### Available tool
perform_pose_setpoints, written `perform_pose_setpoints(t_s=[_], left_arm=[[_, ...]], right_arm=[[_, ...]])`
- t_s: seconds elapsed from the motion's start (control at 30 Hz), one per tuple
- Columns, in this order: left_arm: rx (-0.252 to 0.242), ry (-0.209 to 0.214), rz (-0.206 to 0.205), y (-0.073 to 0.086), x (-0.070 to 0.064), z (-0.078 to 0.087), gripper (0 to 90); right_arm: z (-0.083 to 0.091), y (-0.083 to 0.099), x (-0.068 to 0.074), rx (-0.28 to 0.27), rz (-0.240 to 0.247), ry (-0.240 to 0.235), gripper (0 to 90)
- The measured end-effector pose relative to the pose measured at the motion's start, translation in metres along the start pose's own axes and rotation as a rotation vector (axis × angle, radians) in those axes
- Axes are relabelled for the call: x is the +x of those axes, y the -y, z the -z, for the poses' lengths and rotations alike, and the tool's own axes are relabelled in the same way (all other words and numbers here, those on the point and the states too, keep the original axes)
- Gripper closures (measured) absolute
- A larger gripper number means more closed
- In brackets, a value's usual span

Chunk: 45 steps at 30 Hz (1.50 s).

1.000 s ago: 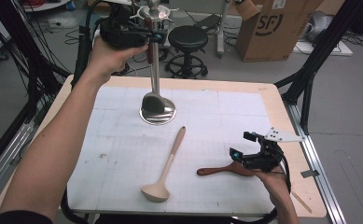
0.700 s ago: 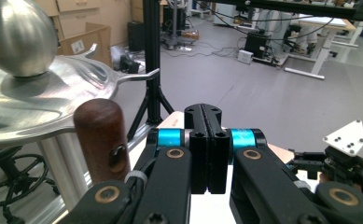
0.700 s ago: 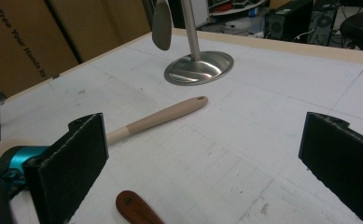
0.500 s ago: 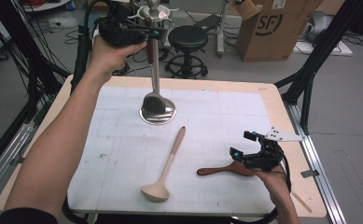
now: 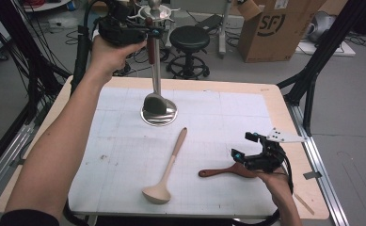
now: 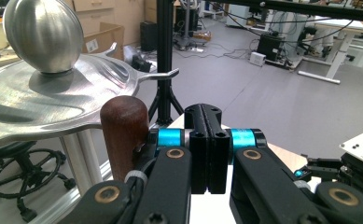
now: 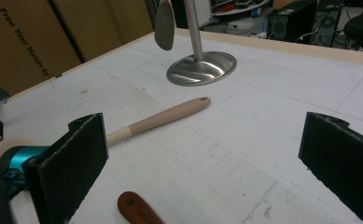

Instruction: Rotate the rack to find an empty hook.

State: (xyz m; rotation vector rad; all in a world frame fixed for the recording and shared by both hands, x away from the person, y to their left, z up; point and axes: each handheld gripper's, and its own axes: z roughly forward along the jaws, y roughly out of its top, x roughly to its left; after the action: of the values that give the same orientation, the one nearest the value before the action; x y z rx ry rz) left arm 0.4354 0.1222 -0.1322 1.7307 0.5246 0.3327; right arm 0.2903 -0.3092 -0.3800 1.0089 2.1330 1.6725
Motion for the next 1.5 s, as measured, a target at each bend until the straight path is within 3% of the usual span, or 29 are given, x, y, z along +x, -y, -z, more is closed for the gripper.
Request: perform_pose_setpoints(t_s=[0.83,1.5], left_arm=[[-0.002,-0.035,0.004,-0.001,0.006,0.009,89.6],[-0.01,-0.087,0.034,0.001,0.025,0.024,89.6]], right_arm=[[-0.001,0.0,0.001,0.007,0.003,-0.01,0.1],[-0.002,0.0,0.001,0.008,0.004,-0.015,0.1]])
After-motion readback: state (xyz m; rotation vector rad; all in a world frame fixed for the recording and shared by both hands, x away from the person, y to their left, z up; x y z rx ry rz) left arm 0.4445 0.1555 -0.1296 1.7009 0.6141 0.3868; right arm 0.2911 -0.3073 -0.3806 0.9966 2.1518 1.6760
